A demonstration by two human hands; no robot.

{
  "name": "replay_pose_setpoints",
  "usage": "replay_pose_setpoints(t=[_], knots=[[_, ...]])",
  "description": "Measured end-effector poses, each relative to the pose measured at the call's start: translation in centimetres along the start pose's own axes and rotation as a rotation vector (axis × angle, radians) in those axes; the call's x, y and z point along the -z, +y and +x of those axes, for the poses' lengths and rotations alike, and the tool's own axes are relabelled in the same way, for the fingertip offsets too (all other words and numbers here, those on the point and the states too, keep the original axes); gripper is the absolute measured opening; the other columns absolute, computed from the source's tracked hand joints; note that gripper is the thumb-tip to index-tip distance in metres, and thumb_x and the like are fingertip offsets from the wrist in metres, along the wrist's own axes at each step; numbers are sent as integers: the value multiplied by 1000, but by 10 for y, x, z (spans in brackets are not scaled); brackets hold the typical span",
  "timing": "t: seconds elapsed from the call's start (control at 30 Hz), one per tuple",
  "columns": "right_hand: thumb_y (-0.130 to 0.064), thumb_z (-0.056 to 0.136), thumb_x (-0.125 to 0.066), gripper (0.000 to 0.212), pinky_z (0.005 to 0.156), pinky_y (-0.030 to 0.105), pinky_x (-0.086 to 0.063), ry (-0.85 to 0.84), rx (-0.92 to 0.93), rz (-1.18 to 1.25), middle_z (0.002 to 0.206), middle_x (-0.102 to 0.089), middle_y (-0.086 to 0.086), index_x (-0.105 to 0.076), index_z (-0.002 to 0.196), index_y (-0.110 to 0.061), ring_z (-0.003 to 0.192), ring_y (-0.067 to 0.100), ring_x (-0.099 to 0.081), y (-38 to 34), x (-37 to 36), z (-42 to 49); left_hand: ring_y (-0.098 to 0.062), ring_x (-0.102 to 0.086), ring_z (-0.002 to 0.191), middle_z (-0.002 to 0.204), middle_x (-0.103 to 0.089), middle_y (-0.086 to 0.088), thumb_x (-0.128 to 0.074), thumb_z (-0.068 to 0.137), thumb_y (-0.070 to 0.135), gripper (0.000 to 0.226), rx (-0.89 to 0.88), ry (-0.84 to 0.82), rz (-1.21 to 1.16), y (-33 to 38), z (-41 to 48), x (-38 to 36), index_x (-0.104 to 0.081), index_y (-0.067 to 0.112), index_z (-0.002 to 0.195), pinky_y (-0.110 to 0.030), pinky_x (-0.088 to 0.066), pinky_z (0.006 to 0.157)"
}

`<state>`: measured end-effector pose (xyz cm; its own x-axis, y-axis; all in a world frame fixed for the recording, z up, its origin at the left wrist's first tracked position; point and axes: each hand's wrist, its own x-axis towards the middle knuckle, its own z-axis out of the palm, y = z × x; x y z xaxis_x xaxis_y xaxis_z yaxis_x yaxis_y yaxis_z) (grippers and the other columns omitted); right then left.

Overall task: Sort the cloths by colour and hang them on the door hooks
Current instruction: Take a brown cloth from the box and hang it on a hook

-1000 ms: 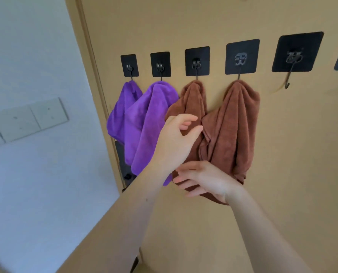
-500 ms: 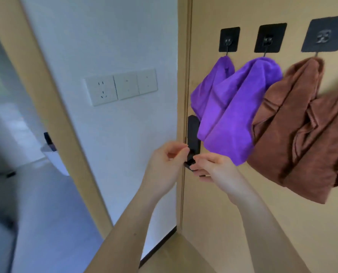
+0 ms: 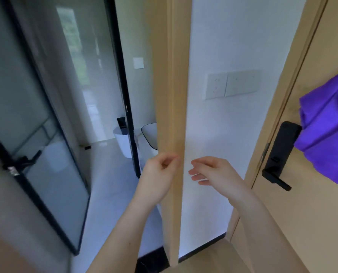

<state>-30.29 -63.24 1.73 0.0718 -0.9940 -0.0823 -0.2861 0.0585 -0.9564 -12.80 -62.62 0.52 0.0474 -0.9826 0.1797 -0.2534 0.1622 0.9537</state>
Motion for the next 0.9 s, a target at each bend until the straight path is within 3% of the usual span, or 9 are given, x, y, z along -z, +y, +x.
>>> replay_pose_setpoints(t=[0.1, 0.17, 0.23, 0.37, 0.63, 0.77, 0.9], knots=[[-25, 97, -62, 16, 93, 42, -57, -65, 8, -69, 91, -78, 2, -77, 93, -20, 93, 22, -74, -7, -43, 5, 5, -67, 84, 84, -73, 22, -62, 99, 25, 14, 26, 70, 23, -18, -12, 45, -73, 30, 93, -11, -44, 66], [-25, 97, -62, 15, 97, 44, -57, -119, 17, -90, 90, -79, -2, -76, 96, -23, 91, 17, -75, -9, -72, 10, 1, -64, 78, 80, -71, 20, -63, 99, 26, 14, 47, 137, 66, -32, -18, 74, -73, 28, 90, -17, -45, 68], [-23, 100, -60, 14, 96, 38, -57, -168, 24, -88, 92, -79, -3, -74, 101, -21, 90, 13, -75, -13, -101, 17, -1, -64, 79, 79, -70, 20, -64, 98, 30, 12, 92, 205, 116, -46, -27, 101, -72, 31, 89, -23, -47, 72], [-18, 102, -59, 14, 75, 20, -56, -270, 50, -94, 98, -77, 5, -72, 103, -15, 87, 15, -73, -26, -159, 28, -6, -67, 82, 82, -72, 12, -64, 97, 29, 12, 190, 345, 166, -67, -49, 152, -71, 33, 88, -26, -51, 79], [-19, 101, -59, 14, 92, 41, -58, -594, 145, -175, 92, -77, 2, -72, 94, -21, 91, 18, -75, -42, -276, 63, -2, -66, 92, 94, -73, 17, -61, 99, 38, 11, 379, 629, 335, -106, -91, 244, -72, 34, 100, -26, -52, 85], [-26, 99, -61, 13, 96, 45, -57, -779, 191, -214, 84, -78, -9, -73, 94, -27, 81, 6, -75, -42, -338, 83, -3, -66, 96, 98, -72, 18, -58, 100, 38, 12, 502, 753, 390, -121, -103, 274, -70, 35, 101, -25, -52, 87], [-27, 99, -60, 13, 98, 45, -56, -971, 244, -228, 87, -78, -11, -73, 95, -30, 83, 5, -75, -48, -392, 96, -4, -65, 99, 104, -69, 20, -54, 102, 38, 17, 601, 851, 474, -121, -113, 298, -68, 34, 110, -23, -51, 85]])
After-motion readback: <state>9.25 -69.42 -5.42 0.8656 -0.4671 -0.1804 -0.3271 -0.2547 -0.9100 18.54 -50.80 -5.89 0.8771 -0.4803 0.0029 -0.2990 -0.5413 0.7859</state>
